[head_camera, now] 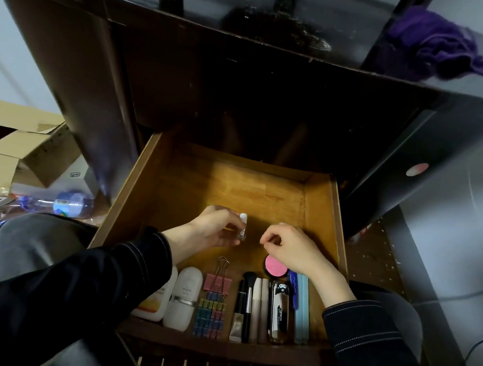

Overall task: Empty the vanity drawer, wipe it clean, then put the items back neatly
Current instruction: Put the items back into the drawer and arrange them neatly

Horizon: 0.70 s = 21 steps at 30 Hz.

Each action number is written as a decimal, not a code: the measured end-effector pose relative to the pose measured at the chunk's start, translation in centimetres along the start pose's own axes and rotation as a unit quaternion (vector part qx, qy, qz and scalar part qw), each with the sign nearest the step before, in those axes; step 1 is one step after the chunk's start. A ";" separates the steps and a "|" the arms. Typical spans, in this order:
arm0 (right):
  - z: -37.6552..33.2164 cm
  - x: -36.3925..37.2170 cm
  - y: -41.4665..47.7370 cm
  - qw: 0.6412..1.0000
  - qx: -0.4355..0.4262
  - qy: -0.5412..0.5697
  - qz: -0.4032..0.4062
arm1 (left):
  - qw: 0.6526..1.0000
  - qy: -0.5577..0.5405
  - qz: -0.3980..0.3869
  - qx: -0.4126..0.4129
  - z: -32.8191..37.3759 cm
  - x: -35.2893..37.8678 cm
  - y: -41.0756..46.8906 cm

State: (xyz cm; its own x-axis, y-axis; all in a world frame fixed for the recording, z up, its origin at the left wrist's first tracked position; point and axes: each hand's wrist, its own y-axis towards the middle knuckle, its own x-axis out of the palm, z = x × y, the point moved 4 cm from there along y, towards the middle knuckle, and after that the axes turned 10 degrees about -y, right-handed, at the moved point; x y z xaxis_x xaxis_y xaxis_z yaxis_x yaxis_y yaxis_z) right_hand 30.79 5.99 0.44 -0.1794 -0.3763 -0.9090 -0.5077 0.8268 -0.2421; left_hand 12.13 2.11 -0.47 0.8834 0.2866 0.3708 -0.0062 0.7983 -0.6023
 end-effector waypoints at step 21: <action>-8.3 0.3 2.0 0.903 0.054 0.422 0.055 | 0.708 0.577 0.036 0.407 8.3 -6.2 -10.5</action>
State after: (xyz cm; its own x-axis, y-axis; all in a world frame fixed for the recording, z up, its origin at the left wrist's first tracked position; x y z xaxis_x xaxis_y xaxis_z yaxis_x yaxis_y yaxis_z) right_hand 22.68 4.06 2.48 -0.8256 -0.4361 -0.3582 -0.3705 0.8976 -0.2388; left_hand 2.87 -3.65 9.42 0.6593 0.0933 -0.7461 0.0769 0.9787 0.1904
